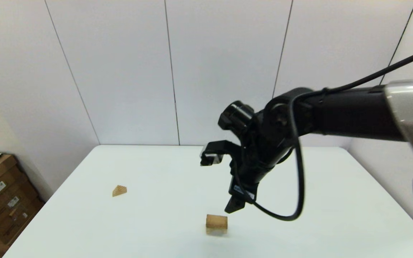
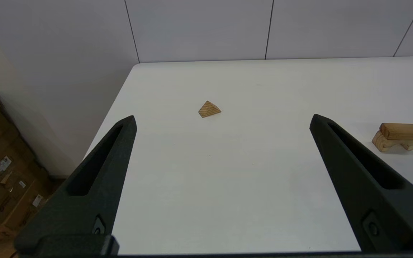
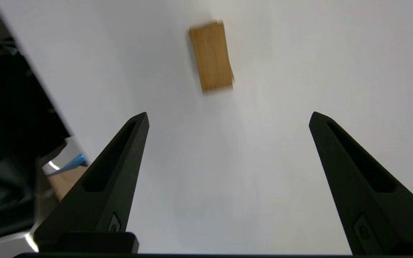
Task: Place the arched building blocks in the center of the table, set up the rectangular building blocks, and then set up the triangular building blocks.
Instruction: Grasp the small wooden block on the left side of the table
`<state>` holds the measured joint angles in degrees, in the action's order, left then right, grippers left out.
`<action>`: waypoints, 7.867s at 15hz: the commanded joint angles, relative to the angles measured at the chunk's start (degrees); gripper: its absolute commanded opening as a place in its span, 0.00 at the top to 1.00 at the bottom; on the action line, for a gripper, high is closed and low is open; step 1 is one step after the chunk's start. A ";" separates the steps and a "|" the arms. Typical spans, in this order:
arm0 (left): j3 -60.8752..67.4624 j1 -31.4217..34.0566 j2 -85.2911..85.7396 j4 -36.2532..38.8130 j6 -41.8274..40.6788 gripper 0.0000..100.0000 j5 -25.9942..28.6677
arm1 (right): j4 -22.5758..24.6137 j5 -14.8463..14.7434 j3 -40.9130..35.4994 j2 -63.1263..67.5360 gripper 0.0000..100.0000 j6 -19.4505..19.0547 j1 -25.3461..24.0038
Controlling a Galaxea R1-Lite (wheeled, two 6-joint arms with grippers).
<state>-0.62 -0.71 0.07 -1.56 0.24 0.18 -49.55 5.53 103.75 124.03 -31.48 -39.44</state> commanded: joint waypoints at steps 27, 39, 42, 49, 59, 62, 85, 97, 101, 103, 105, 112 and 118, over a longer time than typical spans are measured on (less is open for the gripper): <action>0.01 0.00 -0.07 -0.02 0.02 0.00 -0.01 | 28.11 -11.25 -87.32 -124.11 0.00 21.02 39.08; 0.01 0.00 -0.07 -0.02 0.02 0.00 -0.01 | 43.31 -4.30 -101.47 -124.11 0.00 26.20 39.08; 0.01 0.00 -0.07 -0.02 0.02 0.00 -0.01 | 43.31 -3.34 -101.47 -124.11 0.00 26.03 39.08; 0.45 0.00 -0.07 1.30 -0.68 0.00 0.08 | 43.31 -3.95 -101.47 -124.11 0.00 28.93 39.08; 0.45 0.00 -0.07 1.30 -0.95 0.00 0.17 | 44.37 -4.74 -101.73 -124.11 0.00 30.33 39.08; 0.45 0.00 -0.07 1.21 -1.39 0.00 0.08 | 44.54 -4.74 -101.82 -124.11 0.00 30.33 39.08; -24.25 -0.08 -38.92 -6.70 13.99 0.00 0.26 | 44.54 -4.74 -101.82 -124.11 0.00 30.33 39.08; -33.22 -0.08 -69.59 -1.52 19.53 0.00 -2.82 | 44.54 -4.74 -101.82 -124.11 0.00 30.33 39.08; -35.33 2.29 -84.71 8.68 11.89 0.00 -2.38 | 44.54 -4.74 -101.82 -124.11 0.00 30.33 39.08; -35.68 4.40 -90.34 15.10 6.00 0.00 -0.80 | 44.54 -4.74 -101.82 -124.11 0.00 30.33 39.08; -36.82 6.86 -94.64 17.56 0.11 0.00 2.63 | 44.54 -4.74 -101.82 -124.11 0.00 30.33 39.08; -43.76 13.28 -102.47 10.79 -26.52 0.00 19.07 | 44.54 -4.74 -101.82 -124.11 0.00 30.33 39.08; -52.46 12.04 -108.53 0.33 -36.19 0.00 28.65 | 44.54 -4.74 -101.73 -124.11 0.00 30.33 39.08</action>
<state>-50.41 12.34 -104.79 -1.05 -33.71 28.33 -4.96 0.77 1.95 -0.07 -1.12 -0.33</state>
